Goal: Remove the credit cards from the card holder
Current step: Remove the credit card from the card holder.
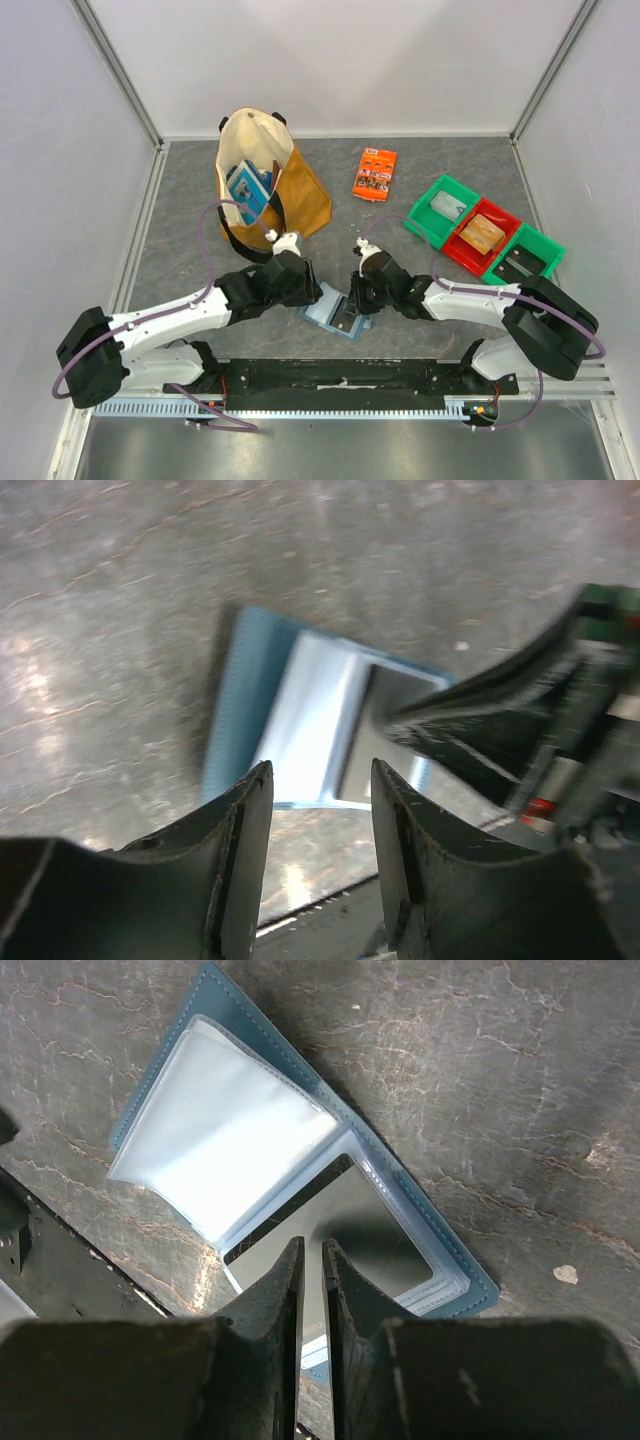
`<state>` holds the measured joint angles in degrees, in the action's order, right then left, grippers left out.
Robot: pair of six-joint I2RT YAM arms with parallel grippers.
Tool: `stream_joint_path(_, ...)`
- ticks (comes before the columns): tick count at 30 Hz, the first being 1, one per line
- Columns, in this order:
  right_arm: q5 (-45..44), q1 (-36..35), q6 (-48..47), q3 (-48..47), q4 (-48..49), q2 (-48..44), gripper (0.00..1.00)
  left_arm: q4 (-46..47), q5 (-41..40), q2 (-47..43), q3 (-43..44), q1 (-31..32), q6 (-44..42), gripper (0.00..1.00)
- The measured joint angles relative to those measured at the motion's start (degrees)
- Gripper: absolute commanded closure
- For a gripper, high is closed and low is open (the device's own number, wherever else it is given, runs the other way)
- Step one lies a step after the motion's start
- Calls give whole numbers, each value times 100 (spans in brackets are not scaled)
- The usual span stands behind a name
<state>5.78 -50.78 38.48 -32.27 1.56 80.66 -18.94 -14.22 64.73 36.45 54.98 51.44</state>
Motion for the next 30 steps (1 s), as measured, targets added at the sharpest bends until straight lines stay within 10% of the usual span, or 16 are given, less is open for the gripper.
stream_joint_path(9,-2,0,0,0,59,28,81,140,1257,610,1054,256,-413,57)
stream_joint_path(30,-457,37,-22,245,-1241,-623,85,949,1635,1845,326,-59,-389,62)
